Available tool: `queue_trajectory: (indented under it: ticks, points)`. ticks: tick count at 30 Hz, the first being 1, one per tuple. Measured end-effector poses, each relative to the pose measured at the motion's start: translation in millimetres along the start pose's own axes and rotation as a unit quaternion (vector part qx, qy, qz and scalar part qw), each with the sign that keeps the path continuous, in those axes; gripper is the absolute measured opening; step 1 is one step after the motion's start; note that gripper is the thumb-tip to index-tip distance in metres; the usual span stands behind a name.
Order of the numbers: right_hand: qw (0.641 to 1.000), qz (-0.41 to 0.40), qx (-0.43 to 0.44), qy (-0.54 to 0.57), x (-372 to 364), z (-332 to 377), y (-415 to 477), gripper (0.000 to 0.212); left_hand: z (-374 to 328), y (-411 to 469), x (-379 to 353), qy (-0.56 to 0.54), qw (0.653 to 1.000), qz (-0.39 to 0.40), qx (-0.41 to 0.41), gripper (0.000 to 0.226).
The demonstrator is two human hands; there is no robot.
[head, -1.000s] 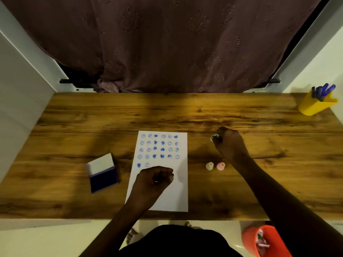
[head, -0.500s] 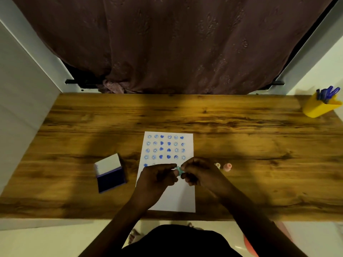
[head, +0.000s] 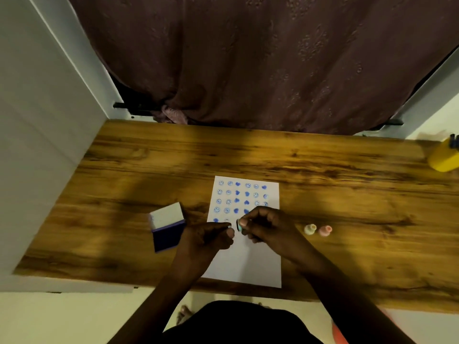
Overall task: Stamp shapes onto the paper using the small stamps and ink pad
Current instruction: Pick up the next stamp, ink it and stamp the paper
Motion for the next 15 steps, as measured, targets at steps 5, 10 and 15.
queue_trajectory:
  ticks: [5, 10, 15]
  points:
    - [0.996, -0.032, 0.039, -0.078, -23, 10, 19, 0.025, 4, -6, 37, -0.014, 0.997, -0.081, -0.005, 0.028]
    - [0.959, -0.033, 0.121, -0.255, -69, 15, 39, 0.024, 9, -18, 87, 0.017, 0.992, -0.124, -0.017, 0.019]
    - [0.89, -0.011, 0.199, -0.41, -119, 18, 60, 0.029, 11, -35, 128, -0.001, 0.984, -0.175, -0.001, 0.024]
Point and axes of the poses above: each hand's wrist, its own y-axis towards the middle knuckle, its own x-axis out of the back of the hand, z = x × y, the point moved 1 cm from there along y, towards the middle knuckle, and after that the axes turned 4 degrees about -x, right-handed, at the moved point
